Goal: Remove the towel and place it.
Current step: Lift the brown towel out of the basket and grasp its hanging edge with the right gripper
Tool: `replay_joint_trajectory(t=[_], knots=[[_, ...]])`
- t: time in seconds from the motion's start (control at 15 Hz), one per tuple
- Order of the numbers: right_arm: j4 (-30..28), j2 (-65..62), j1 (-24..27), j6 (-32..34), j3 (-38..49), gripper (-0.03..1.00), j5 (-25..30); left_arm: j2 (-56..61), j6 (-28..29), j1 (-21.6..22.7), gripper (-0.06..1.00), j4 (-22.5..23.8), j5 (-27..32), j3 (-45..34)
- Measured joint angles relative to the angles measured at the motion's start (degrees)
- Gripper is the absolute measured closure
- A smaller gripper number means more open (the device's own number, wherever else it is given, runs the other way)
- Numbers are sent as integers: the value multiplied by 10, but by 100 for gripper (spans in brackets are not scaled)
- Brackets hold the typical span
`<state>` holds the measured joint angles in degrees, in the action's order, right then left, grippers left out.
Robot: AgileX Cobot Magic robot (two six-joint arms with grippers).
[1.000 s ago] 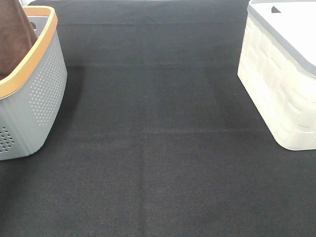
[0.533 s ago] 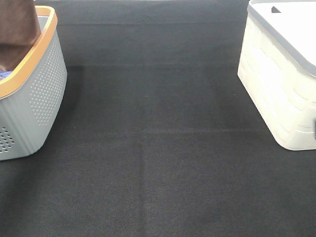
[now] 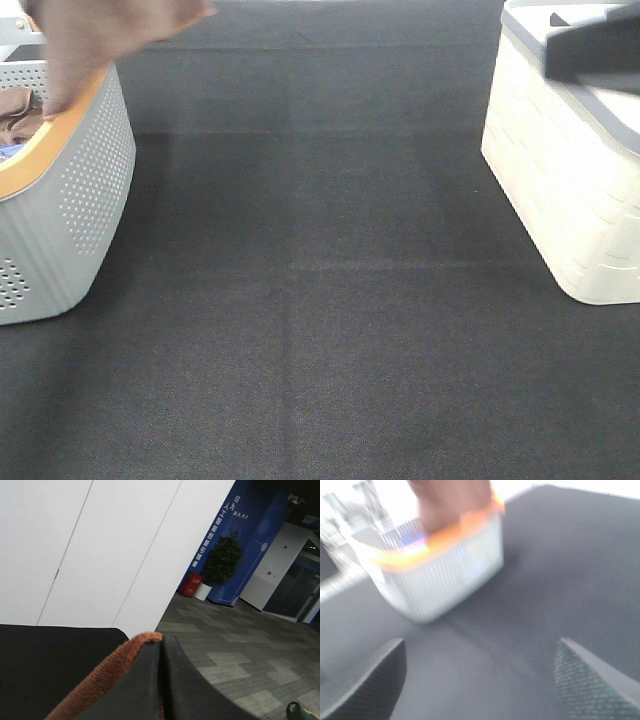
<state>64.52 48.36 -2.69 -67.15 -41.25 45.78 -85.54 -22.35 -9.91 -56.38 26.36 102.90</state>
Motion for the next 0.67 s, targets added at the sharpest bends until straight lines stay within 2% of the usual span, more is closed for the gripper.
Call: replay_joint_trajectory(t=[0.07,0.13,0.33,0.47,0.53,0.67], knots=[[50,35,0,-45,-14,20,0,0,0,-17,94,-1,0,0],[76,57,0,-72,-24,20,0,0,0,-31,94,-1,1,0],[117,100,-17,-135,-46,20,-5,0,0,-73,94,-2,19,0],[119,120,-74,-183,-53,20,-43,0,0,-97,94,-9,35,0],[119,133,-114,-206,-53,20,-96,0,0,-111,94,-15,53,0],[119,145,-131,-210,-53,20,-160,0,-3,-117,94,-35,91,0]])
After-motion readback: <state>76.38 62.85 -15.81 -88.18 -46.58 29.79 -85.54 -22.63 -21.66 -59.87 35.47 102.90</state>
